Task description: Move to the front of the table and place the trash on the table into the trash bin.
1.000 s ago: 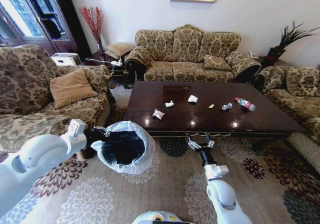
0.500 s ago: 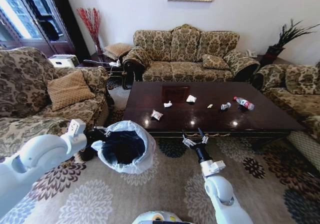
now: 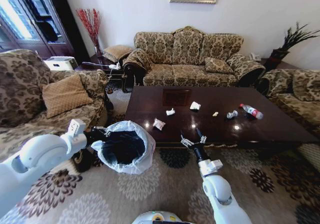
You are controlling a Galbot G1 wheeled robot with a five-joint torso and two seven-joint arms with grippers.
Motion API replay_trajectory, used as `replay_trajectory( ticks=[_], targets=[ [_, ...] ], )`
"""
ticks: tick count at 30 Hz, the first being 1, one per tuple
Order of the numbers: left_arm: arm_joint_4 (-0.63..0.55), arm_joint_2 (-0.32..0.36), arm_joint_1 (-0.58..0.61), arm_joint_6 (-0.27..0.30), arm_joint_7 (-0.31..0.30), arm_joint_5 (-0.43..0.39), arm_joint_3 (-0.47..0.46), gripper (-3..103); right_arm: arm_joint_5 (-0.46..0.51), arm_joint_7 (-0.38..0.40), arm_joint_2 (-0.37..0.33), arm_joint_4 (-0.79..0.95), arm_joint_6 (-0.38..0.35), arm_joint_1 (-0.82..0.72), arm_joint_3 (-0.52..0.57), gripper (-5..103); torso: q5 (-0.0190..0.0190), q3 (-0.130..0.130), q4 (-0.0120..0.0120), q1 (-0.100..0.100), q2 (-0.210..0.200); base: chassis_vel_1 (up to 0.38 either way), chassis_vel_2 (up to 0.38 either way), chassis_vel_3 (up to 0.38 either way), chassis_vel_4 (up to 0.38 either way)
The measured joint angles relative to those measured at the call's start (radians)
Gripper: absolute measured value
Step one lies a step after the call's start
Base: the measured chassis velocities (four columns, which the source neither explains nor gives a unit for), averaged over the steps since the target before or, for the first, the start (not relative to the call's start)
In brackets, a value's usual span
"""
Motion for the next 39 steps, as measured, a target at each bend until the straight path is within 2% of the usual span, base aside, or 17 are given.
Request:
replay_trajectory(
  ticks=[5,13,20,30,39],
  targets=[
    [0.0,0.0,0.0,0.0,0.0,0.0,0.0,0,0.001,0.001,0.0,0.001,-0.001,0.0,-0.001,100,0.0002,0.0,-0.0004,0.0,0.0,-0.161,0.155,0.15,-0.16],
    [0.0,0.0,0.0,0.0,0.0,0.0,0.0,0,0.001,0.001,-0.001,0.001,-0.001,-0.001,-0.001,100,0.0001,-0.001,0.0004,-0.002,0.001,-0.073,0.065,0.076,-0.057],
    [0.0,0.0,0.0,0.0,0.0,0.0,0.0,0,0.002,0.001,-0.001,0.001,-0.001,0.0,0.0,100,0.0002,0.0,-0.0004,-0.001,0.0,-0.062,0.058,0.06,-0.065],
    [0.0,0.0,0.0,0.0,0.001,0.0,0.0,0,0.002,0.001,0.0,0.001,-0.001,-0.001,0.0,100,0.0001,-0.001,0.0003,-0.002,0.0,-0.013,-0.001,0.002,-0.012],
    [0.0,0.0,0.0,0.0,0.001,0.0,0.0,0,0.002,0.001,0.0,0.001,0.0,-0.001,0.001,100,0.0002,0.0,-0.0002,-0.001,0.0,0.0,0.0,0.0,0.0]
  ],
)
